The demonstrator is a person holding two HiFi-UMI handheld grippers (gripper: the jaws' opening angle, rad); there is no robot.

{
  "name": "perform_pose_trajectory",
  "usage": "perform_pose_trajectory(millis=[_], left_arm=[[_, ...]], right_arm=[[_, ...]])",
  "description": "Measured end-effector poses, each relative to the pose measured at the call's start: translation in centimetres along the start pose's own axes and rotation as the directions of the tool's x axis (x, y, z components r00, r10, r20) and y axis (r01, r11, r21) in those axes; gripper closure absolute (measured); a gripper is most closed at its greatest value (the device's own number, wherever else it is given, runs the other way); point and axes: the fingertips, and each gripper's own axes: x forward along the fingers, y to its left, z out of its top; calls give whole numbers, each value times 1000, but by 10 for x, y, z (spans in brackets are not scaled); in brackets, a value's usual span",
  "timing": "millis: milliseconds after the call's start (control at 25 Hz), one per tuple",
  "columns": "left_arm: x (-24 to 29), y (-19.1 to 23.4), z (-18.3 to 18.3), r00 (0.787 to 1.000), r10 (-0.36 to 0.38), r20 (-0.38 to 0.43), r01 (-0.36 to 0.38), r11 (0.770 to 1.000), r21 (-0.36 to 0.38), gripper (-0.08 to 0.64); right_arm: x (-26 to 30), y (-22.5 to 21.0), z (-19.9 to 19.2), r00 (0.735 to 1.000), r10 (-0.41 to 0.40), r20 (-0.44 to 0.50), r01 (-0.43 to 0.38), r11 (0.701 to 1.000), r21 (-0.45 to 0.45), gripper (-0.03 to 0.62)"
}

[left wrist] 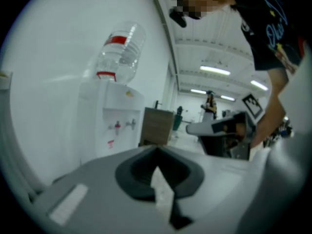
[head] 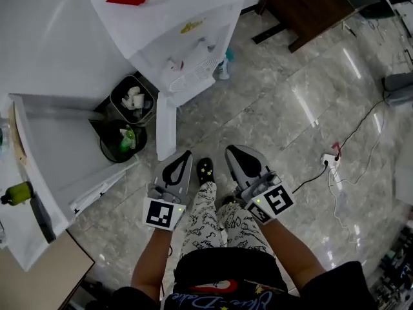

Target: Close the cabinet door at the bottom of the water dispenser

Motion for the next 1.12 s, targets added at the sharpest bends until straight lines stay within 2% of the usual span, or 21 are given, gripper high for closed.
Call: perform_pose_trajectory(millis=[80, 160, 200, 280, 360, 440, 520, 680, 840, 920, 1000, 1120], left_arm=[[8, 19, -24, 1000, 19, -5, -19, 998, -61, 561], [14, 39, -54, 997, 65, -43, -70, 992, -109, 561], [20, 45, -69, 995, 71, -70, -77, 992, -97, 561], [35, 47, -94, 993, 31, -114, -35, 999, -41, 561], [48, 48, -114, 992, 1, -124, -4, 1000, -22, 563], [55, 56, -130, 994, 25, -108, -28, 999, -26, 561], [54, 73, -148, 989, 94, -112, -99, 994, -42, 561], [33, 132, -192, 949, 262, -177, -277, 959, -63, 561], [7, 180, -233, 896, 345, -279, -365, 931, -21, 561], [0, 195, -250, 872, 362, -330, -372, 928, 37, 561], [-3, 199, -269, 852, 350, -389, -345, 935, 84, 561], [-3, 197, -292, 831, 313, -460, -304, 948, 96, 561]], right_arm=[[22, -3, -28, 998, 11, -62, -11, 1000, 0, 575], [37, -4, -51, 992, 49, -118, -48, 999, 6, 575], [44, -5, -59, 988, 80, -131, -78, 997, 15, 575], [56, -4, -71, 983, 135, -125, -132, 991, 37, 575], [64, -10, -93, 982, 137, -129, -131, 990, 51, 575], [69, -22, -120, 981, 107, -160, -97, 993, 64, 575], [70, -32, -142, 980, 82, -181, -66, 993, 97, 575], [75, -39, -161, 971, 109, -214, -88, 991, 104, 575], [74, -45, -168, 967, 146, -211, -123, 985, 120, 575], [75, -53, -171, 970, 143, -198, -117, 984, 137, 575], [77, -62, -173, 972, 135, -192, -107, 983, 149, 575], [79, -69, -172, 973, 130, -191, -100, 983, 156, 575]])
